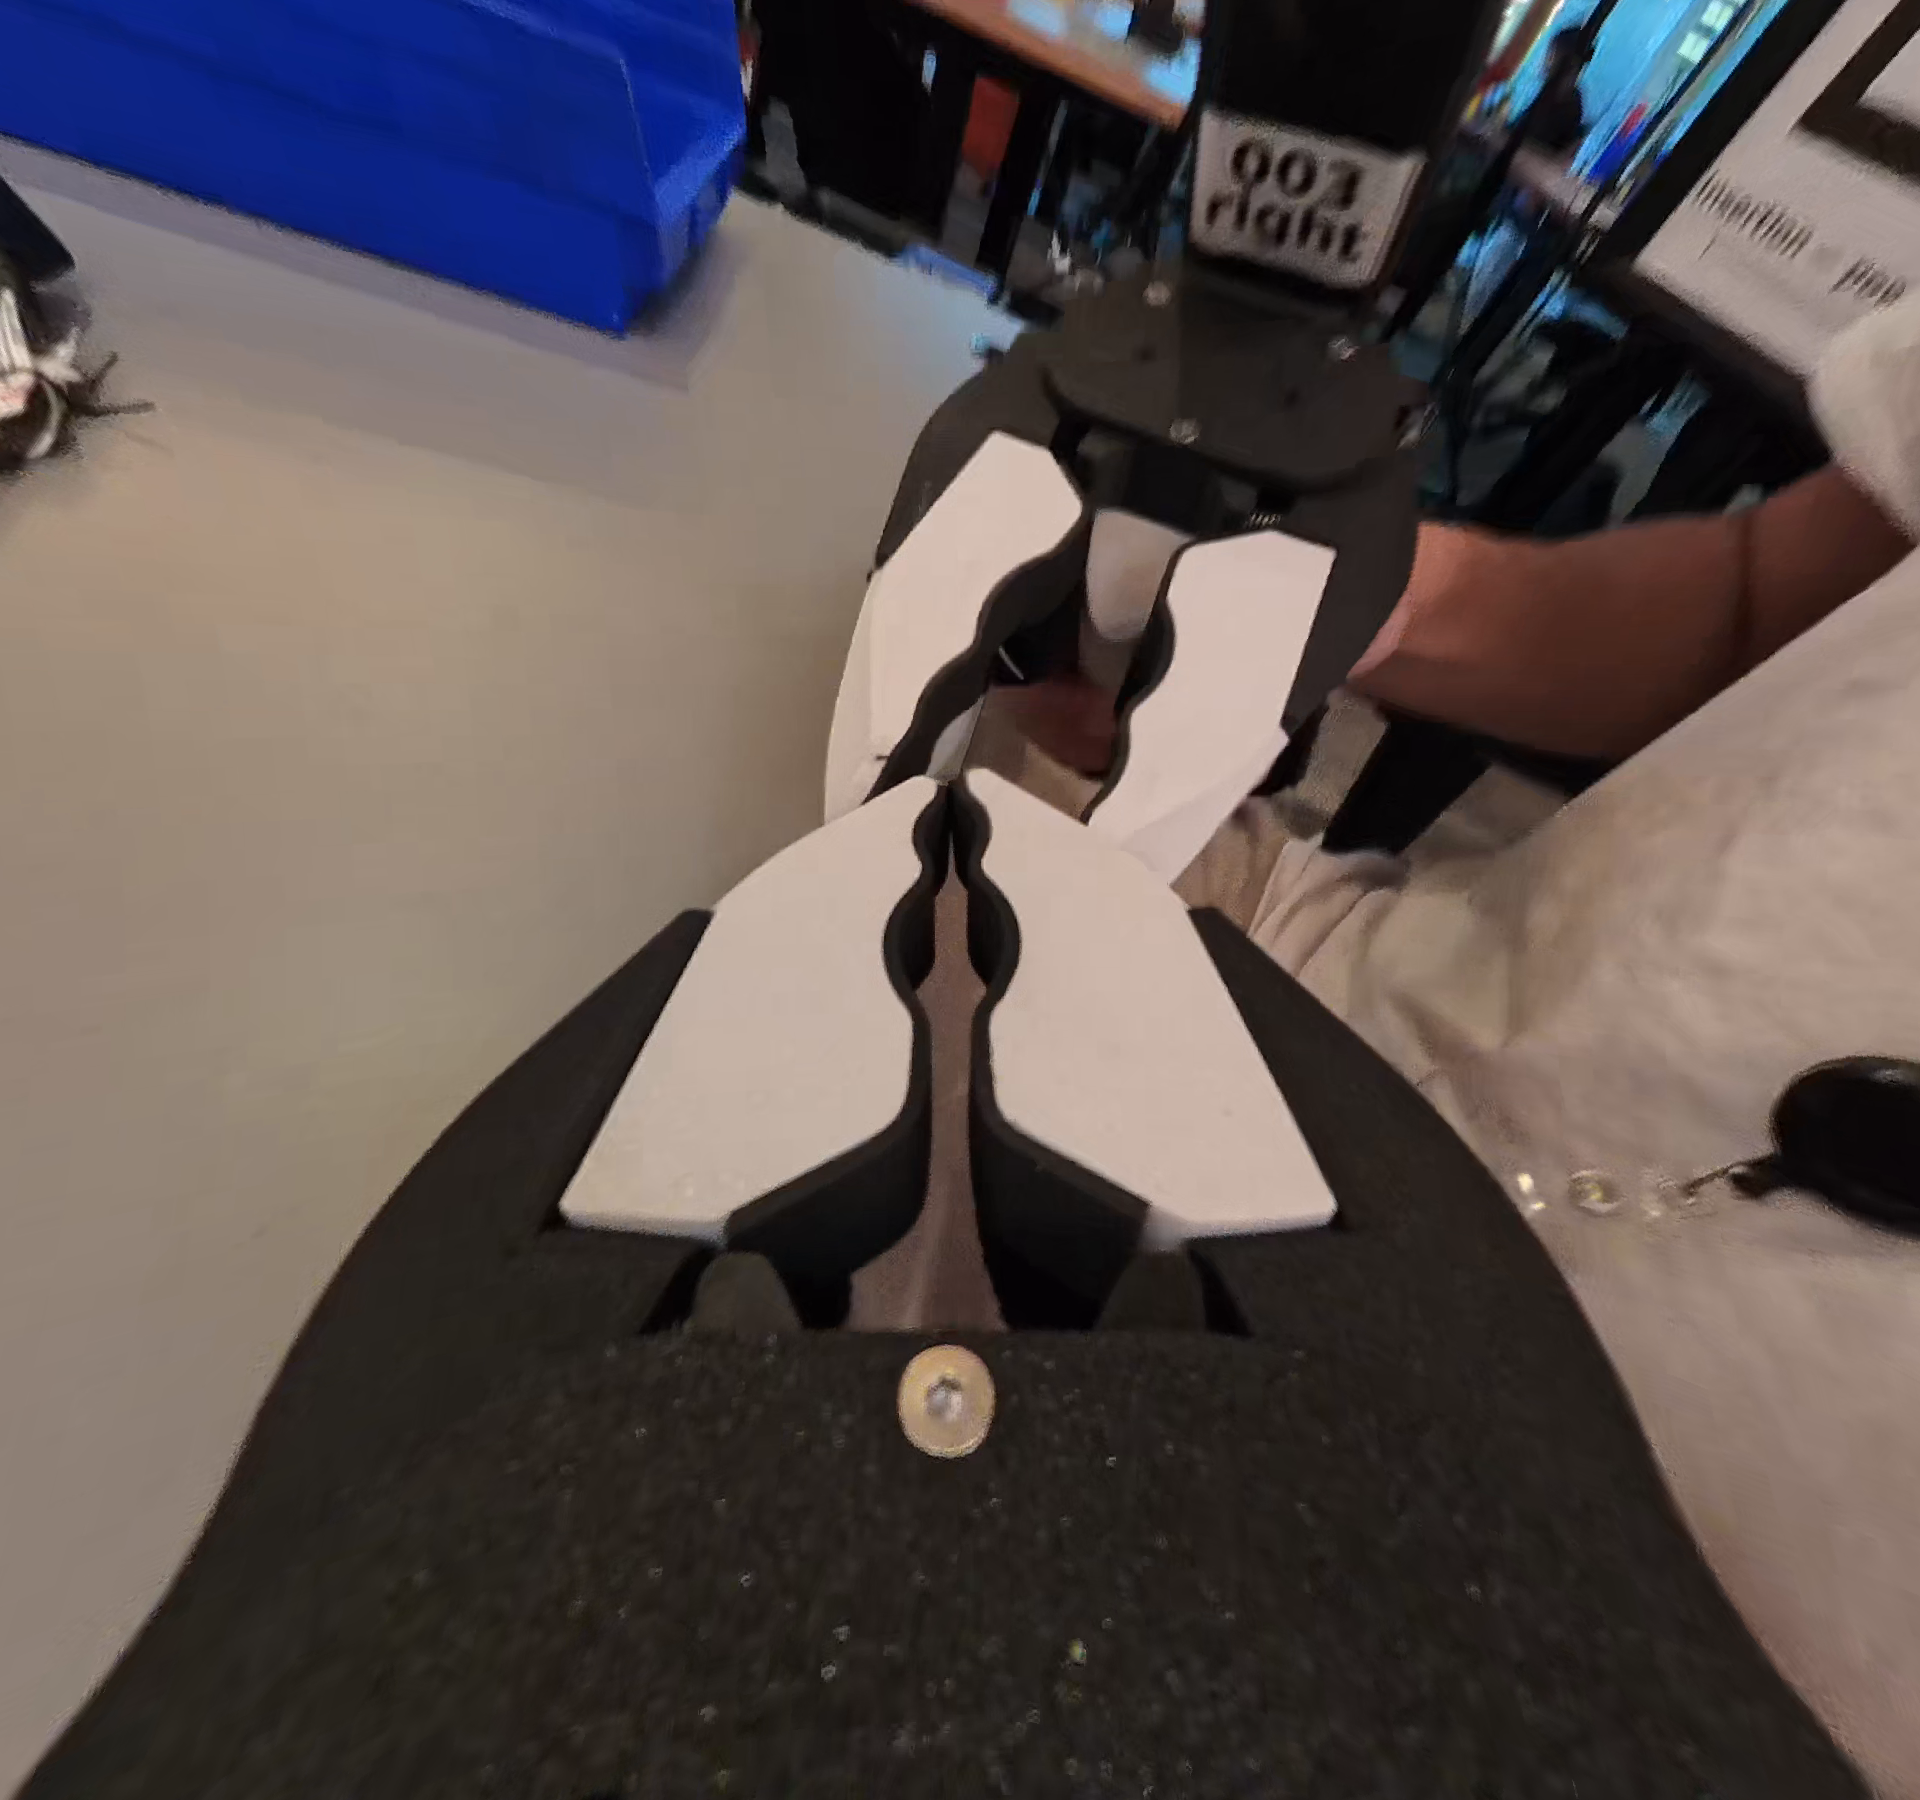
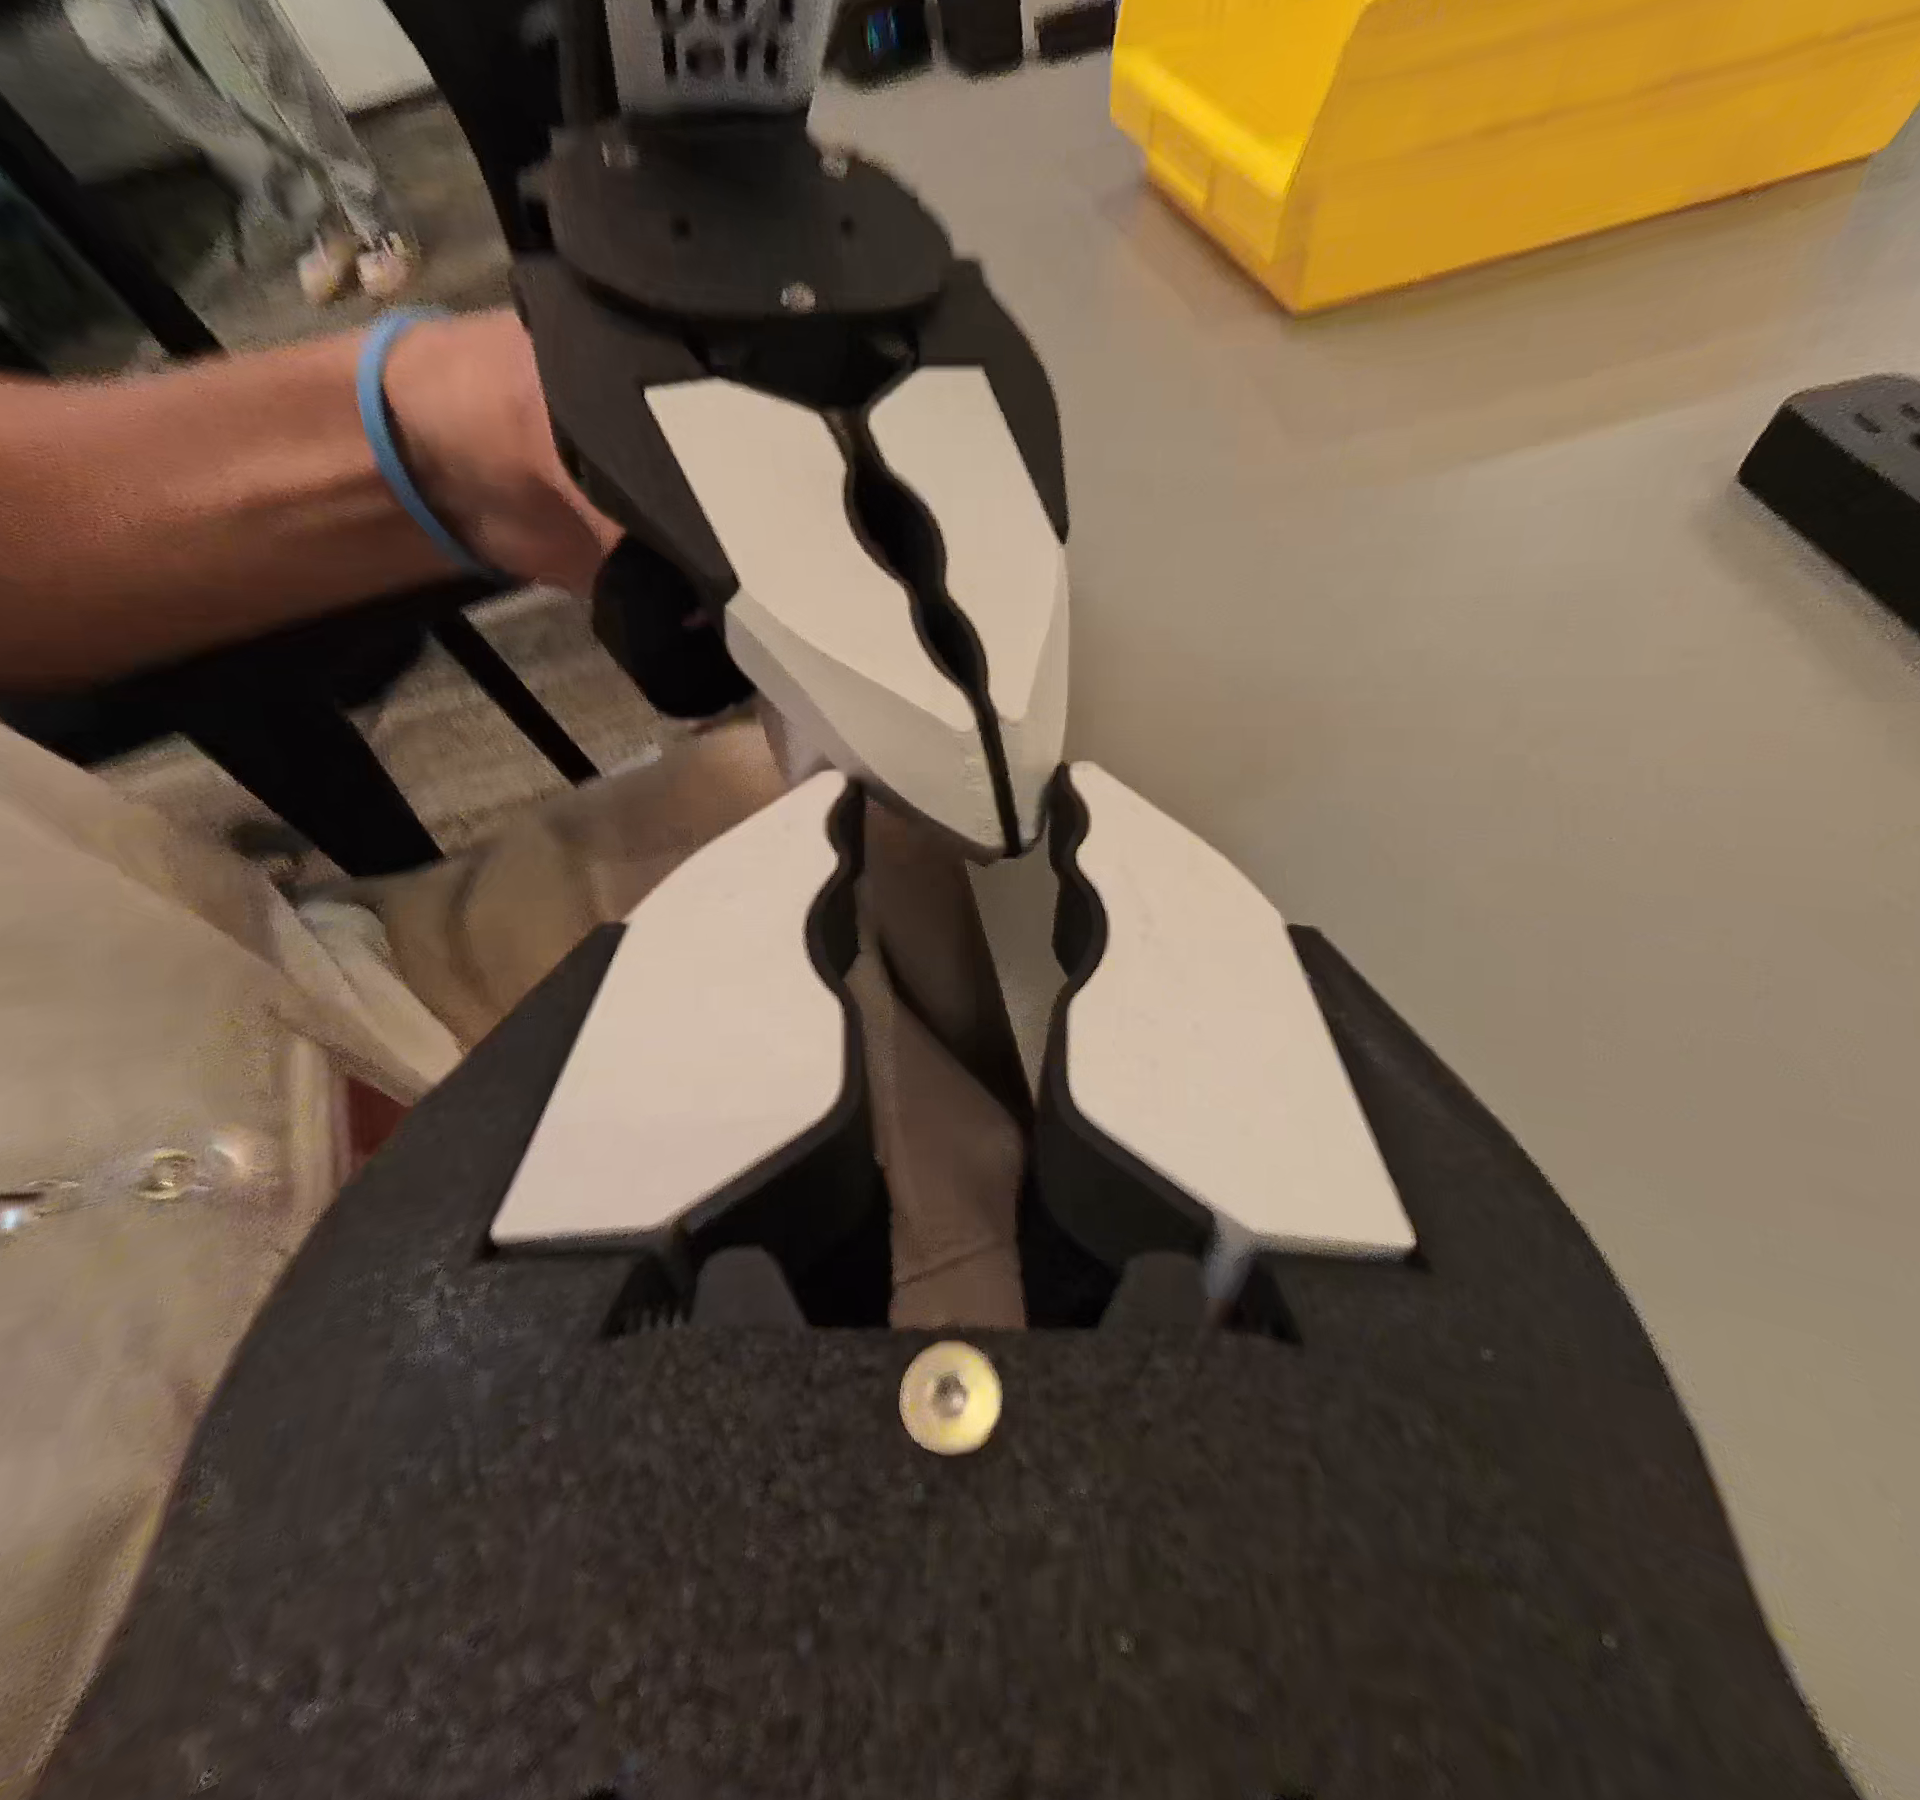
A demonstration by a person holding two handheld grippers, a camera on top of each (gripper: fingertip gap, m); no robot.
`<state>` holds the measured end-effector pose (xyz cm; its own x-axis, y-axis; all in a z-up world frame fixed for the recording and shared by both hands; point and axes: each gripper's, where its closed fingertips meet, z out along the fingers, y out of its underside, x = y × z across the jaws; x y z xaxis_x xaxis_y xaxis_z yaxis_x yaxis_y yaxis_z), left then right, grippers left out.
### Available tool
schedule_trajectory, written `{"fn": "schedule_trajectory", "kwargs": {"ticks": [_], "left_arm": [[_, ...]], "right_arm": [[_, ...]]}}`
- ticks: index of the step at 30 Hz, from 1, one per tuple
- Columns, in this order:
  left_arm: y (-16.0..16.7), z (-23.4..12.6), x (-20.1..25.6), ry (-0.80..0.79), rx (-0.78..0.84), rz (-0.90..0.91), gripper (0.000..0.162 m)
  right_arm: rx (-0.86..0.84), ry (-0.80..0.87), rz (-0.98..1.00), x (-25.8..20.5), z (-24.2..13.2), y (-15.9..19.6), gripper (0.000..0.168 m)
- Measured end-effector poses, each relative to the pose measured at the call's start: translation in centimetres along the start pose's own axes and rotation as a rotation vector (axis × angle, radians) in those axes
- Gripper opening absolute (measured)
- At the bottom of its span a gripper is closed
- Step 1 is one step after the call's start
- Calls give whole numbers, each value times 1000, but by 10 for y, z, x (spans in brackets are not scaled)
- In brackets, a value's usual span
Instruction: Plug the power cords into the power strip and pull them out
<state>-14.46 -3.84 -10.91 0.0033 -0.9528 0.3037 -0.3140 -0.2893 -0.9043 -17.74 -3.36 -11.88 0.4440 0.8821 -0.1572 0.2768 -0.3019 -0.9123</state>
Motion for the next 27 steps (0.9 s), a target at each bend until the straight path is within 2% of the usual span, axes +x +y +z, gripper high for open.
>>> {"fn": "schedule_trajectory", "kwargs": {"ticks": [2,6,11,14,17,19,21,22,24,26,27], "left_arm": [[-7,1,2,5,19,-10,0],[3,6,2,81,-58,-19,0],[0,13,-2,53,-51,-35,0],[5,16,-3,53,-82,-41,0],[6,16,11,187,-80,-61,0],[-6,19,17,271,-16,-113,0],[-22,15,15,292,26,-121,1],[-30,9,4,237,40,-111,5],[-55,-22,-32,1,144,-34,10],[-88,-81,-72,-374,344,141,24],[-95,-112,-87,-555,383,245,23]], "right_arm": [[36,-18,20,0,-6,-7,33],[-22,0,-20,2,-6,4,31],[25,-30,2,10,-10,5,32],[-7,-41,-26,12,-9,10,32],[16,-148,-40,1,-9,10,37],[83,-175,-45,0,-12,1,44],[145,-219,-3,2,-20,-11,42],[178,-192,10,12,-27,-18,39],[267,-56,24,46,-53,-32,38],[321,159,37,96,-92,-35,39],[318,295,44,126,-115,-29,43]]}}
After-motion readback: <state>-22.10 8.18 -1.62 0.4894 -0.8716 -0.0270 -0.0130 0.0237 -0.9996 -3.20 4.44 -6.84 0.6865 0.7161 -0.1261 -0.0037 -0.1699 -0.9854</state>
